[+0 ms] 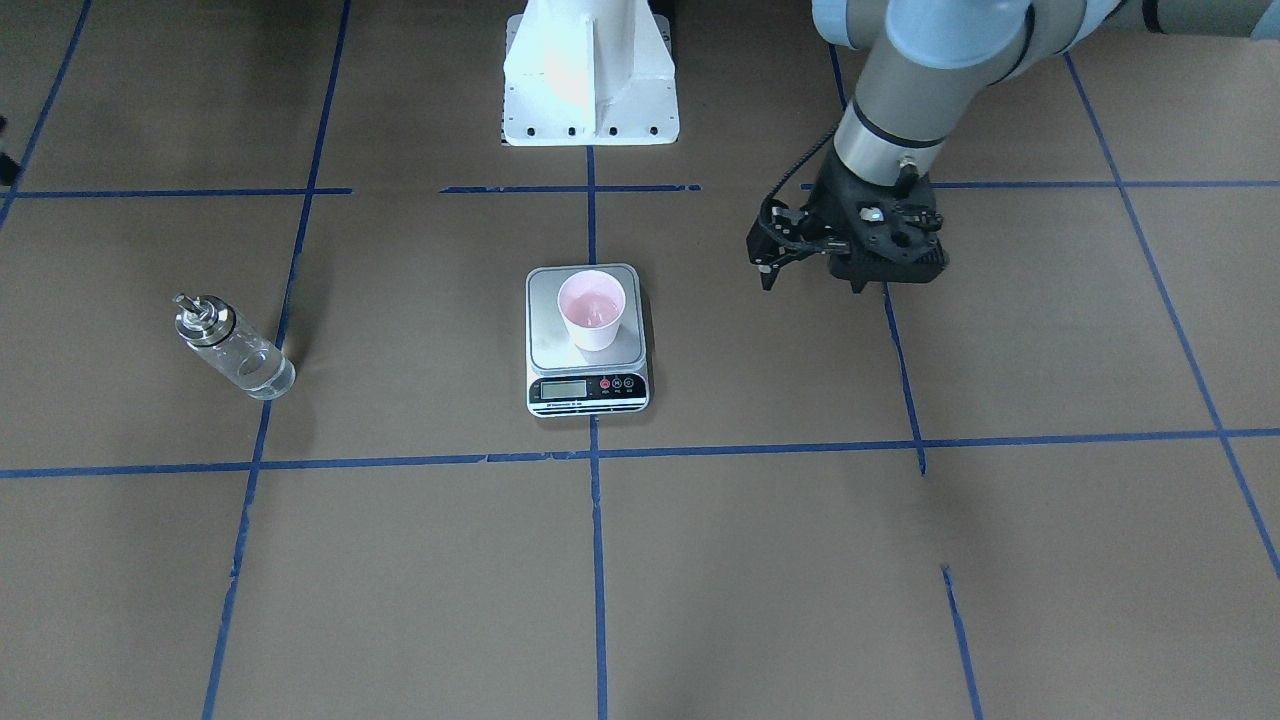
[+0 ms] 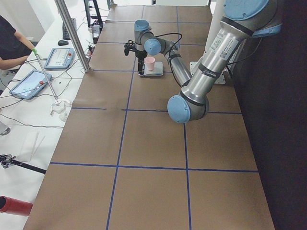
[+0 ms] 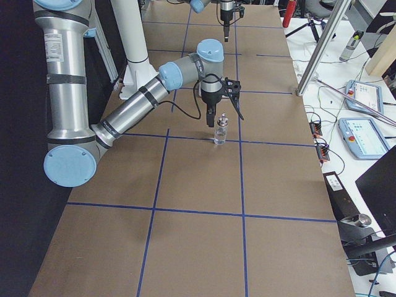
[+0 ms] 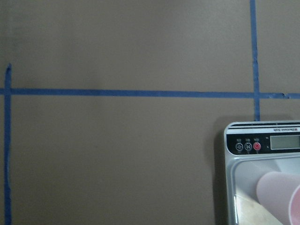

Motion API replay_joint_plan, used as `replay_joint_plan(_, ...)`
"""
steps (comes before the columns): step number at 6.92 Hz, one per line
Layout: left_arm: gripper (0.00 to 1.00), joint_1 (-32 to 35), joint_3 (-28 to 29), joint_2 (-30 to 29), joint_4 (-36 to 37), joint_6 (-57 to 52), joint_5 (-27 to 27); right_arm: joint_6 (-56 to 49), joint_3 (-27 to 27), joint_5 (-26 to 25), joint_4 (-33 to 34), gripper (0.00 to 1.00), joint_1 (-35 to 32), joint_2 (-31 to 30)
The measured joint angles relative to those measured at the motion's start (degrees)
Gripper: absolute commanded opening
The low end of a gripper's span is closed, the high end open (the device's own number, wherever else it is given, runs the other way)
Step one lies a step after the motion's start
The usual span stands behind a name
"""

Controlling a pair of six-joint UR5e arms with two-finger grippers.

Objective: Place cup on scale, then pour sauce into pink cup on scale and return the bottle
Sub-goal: 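Move the right gripper to the glass sauce bottle while the left arm retracts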

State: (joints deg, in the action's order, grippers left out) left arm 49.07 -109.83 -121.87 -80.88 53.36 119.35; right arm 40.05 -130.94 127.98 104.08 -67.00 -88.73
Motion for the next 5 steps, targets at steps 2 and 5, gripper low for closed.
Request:
replay_joint_plan(2, 1.0, 5.7, -1.7, 3.8, 0.3, -8.6, 0.1, 22.6, -0.9, -15.6, -13.6, 1.0, 17.7, -0.8)
replay_joint_plan(5, 1.0, 15.6, -1.7, 11.0, 0.5, -30.5, 0.2, 32.7, -0.6, -37.0, -26.4, 1.0, 35.3, -4.5)
